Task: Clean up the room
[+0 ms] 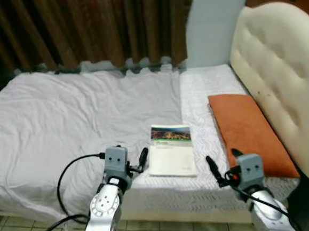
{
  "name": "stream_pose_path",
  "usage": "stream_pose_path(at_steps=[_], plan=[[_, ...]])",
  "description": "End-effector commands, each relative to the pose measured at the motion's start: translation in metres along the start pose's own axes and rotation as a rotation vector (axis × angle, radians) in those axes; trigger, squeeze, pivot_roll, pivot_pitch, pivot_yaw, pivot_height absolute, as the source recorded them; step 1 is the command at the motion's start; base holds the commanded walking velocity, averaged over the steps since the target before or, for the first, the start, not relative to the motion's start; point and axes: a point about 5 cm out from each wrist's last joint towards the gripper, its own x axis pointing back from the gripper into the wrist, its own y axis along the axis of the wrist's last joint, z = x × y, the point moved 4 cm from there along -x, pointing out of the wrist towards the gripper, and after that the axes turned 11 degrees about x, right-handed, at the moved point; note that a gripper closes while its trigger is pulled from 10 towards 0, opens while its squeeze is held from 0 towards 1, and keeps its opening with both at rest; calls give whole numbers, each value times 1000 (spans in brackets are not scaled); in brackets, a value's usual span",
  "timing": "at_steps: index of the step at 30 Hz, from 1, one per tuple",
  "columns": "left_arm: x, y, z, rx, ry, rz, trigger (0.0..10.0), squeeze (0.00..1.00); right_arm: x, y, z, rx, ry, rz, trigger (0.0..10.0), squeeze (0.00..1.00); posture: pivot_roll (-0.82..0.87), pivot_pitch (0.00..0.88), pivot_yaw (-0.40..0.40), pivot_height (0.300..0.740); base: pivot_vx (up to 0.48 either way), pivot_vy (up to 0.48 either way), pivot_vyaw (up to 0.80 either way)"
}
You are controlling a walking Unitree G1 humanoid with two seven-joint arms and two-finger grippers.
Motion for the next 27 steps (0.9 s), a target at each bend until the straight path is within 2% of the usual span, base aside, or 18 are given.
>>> stream_pose_path(at_steps=[1,4,10,16,20,23,27], plan=[[-7,7,-3,-6,-11,-9,10000,0,-2,1,-2,7,1,-8,10000,0,-62,44,1,740,334,345,-719],[-7,7,-2,5,-2,-10,10000,0,-3,2,-1,13,7,-17,10000,0,-64,46,2,740,334,345,-719],[-6,4,-6,5,-3,3,10000,0,-5,2,-2,20,14,-18,10000,0,-65,61,2,740,334,344,0],[-10,5,-10,7,-20,7,10000,0,-6,-1,2,15,26,-8,10000,0,-63,66,1,740,342,337,-720],[-11,3,-18,27,-32,16,10000,0,-6,-2,3,16,33,-5,10000,0,-63,71,1,740,356,323,-756],[-12,0,-26,10,-49,22,10000,0,-6,-3,4,12,39,-5,10000,0,-65,76,1,740,386,286,-735],[-11,-5,-30,0,-54,40,10000,0,-6,-4,6,23,50,-1,10000,0,-68,80,2,740,0,0,0]])
